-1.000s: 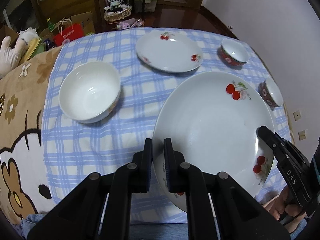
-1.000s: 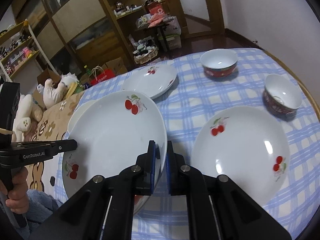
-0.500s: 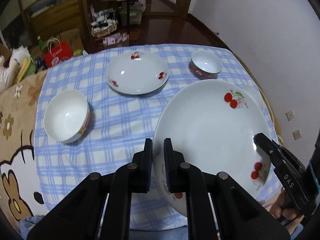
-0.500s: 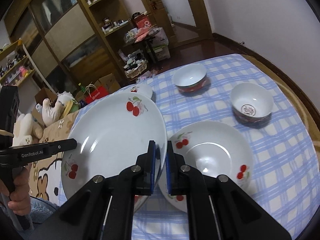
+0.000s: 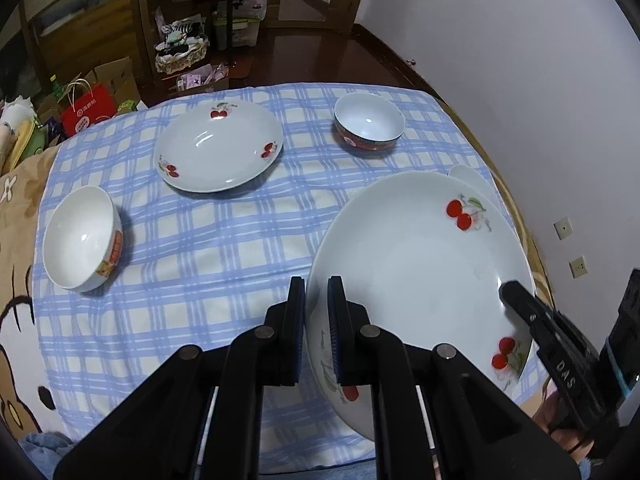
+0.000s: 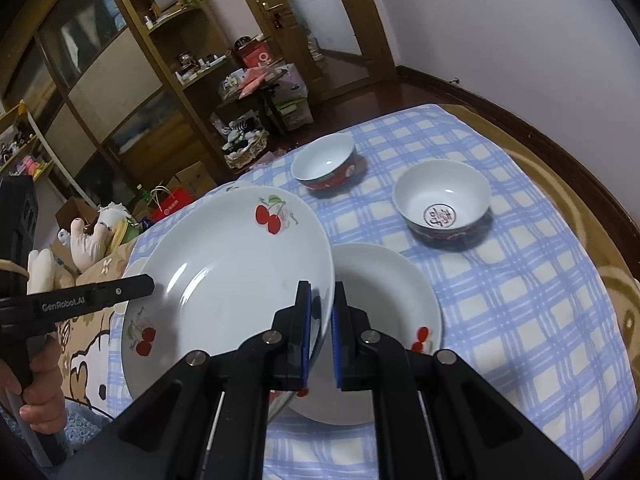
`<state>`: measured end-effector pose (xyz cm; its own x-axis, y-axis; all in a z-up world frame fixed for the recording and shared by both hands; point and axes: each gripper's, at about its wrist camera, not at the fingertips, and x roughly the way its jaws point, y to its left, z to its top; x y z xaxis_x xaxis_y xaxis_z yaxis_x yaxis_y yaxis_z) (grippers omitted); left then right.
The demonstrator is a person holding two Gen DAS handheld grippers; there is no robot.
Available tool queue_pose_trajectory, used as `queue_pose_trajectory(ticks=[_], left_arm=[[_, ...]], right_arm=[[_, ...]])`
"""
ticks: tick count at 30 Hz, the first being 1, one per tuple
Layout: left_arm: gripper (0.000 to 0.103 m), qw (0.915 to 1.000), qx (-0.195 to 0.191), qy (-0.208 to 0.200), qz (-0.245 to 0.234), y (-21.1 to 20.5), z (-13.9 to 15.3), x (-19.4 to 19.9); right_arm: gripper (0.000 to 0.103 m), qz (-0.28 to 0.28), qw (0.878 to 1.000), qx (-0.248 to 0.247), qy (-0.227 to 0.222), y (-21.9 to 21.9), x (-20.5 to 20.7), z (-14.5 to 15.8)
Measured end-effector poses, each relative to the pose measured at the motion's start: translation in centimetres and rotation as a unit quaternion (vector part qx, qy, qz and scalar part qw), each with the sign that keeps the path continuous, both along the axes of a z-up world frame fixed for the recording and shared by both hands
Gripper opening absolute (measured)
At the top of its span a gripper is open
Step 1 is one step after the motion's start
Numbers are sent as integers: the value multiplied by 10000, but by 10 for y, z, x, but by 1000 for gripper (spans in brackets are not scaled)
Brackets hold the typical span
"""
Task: Organize plates and bowls
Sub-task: 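Lower the held plate onto the other cherry plate with both grippers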
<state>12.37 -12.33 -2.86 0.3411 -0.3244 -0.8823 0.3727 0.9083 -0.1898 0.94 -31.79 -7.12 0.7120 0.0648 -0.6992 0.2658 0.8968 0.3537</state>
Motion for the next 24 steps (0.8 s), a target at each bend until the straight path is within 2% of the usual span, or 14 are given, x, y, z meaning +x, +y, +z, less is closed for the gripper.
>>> queue_pose_trajectory(ticks=[9, 13, 17, 20, 24], left_arm=[[11, 9996, 94, 76, -272, -30, -20, -4], [11, 9993, 175, 136, -313, -42, -30, -3], [11, 9982, 397, 188, -396, -56, -40, 0], [11, 9979, 435, 286, -382, -62, -49, 3], [11, 9977, 459, 315, -383, -66, -58, 5]], right_arm=[[10, -268, 9994, 164, 142, -26, -10, -21], [10, -316, 9993, 61, 188, -35, -10, -25], [10, -406, 9987, 181, 258, -42, -11, -32], [10, -435, 9985, -30, 335, -41, -10, -33], [10, -467, 9980, 60, 412, -47, -7, -39]])
